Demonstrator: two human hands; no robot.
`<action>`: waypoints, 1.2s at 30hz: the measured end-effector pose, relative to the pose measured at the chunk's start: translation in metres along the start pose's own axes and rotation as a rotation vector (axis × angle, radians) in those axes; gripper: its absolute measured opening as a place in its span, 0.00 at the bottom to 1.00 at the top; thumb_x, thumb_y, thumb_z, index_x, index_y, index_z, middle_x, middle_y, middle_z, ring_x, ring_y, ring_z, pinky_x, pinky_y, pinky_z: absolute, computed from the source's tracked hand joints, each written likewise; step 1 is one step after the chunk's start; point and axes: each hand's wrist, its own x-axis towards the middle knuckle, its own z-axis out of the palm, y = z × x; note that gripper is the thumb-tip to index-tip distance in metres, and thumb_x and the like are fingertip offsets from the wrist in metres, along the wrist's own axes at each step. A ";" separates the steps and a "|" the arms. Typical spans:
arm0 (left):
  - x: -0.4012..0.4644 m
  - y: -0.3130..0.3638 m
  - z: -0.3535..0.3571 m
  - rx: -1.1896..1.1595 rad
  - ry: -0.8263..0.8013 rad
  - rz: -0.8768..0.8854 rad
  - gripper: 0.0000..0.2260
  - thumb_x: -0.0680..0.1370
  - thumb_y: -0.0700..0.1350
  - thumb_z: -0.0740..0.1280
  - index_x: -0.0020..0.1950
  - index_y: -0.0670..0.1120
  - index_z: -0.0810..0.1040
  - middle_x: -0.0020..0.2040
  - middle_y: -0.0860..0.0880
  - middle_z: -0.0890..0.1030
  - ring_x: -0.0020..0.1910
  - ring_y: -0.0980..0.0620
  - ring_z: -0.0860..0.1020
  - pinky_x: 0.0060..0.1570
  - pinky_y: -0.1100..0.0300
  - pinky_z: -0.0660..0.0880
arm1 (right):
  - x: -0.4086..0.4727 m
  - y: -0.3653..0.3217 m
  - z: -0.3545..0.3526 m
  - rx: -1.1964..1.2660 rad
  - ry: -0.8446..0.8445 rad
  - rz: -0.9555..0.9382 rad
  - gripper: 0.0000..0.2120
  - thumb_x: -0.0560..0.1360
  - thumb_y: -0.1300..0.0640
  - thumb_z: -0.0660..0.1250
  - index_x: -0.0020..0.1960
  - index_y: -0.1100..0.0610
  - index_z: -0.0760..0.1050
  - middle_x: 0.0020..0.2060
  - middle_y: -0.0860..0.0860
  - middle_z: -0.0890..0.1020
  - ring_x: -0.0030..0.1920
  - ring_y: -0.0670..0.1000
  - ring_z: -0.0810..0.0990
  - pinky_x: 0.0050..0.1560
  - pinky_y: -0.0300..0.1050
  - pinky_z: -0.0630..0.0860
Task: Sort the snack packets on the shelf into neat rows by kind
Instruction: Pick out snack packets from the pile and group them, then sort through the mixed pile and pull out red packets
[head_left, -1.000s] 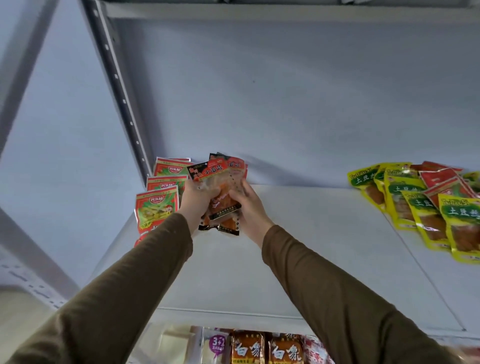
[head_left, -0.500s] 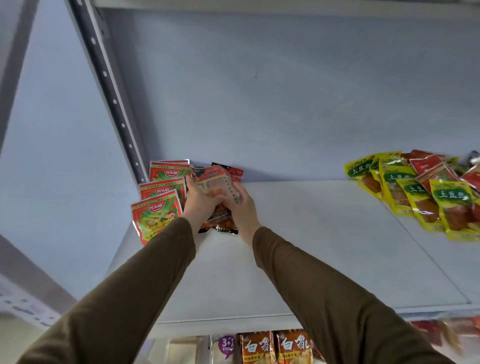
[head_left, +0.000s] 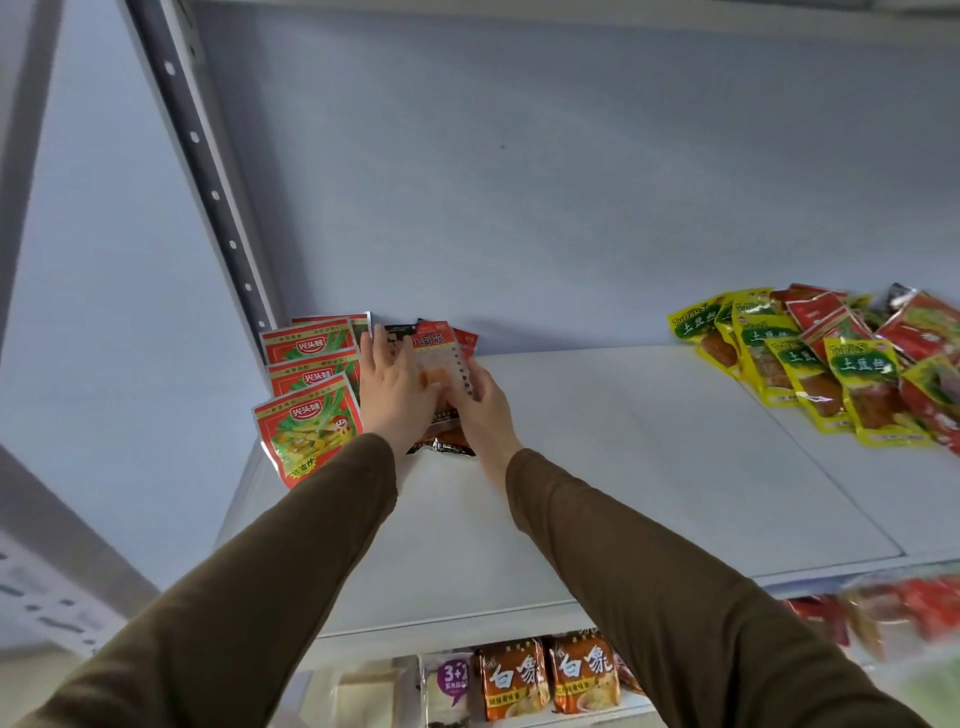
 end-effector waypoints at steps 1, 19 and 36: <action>0.000 -0.002 -0.001 0.049 -0.032 0.037 0.30 0.83 0.55 0.64 0.82 0.48 0.60 0.84 0.42 0.51 0.83 0.41 0.44 0.80 0.46 0.42 | -0.001 0.000 -0.001 0.005 -0.005 0.004 0.20 0.80 0.43 0.65 0.70 0.46 0.72 0.59 0.46 0.82 0.56 0.47 0.82 0.58 0.46 0.81; -0.006 0.021 -0.023 0.150 -0.231 0.239 0.32 0.80 0.56 0.70 0.80 0.50 0.63 0.83 0.46 0.59 0.82 0.41 0.50 0.81 0.42 0.48 | -0.023 -0.010 -0.043 -0.123 0.010 0.050 0.26 0.78 0.53 0.68 0.75 0.51 0.68 0.68 0.47 0.74 0.63 0.42 0.73 0.59 0.33 0.67; -0.047 0.178 0.037 0.113 -0.398 0.547 0.38 0.78 0.53 0.72 0.83 0.48 0.57 0.83 0.44 0.56 0.82 0.42 0.52 0.80 0.49 0.52 | -0.085 -0.039 -0.267 -1.114 0.269 -0.093 0.33 0.77 0.46 0.69 0.78 0.54 0.63 0.74 0.53 0.69 0.74 0.58 0.64 0.68 0.52 0.65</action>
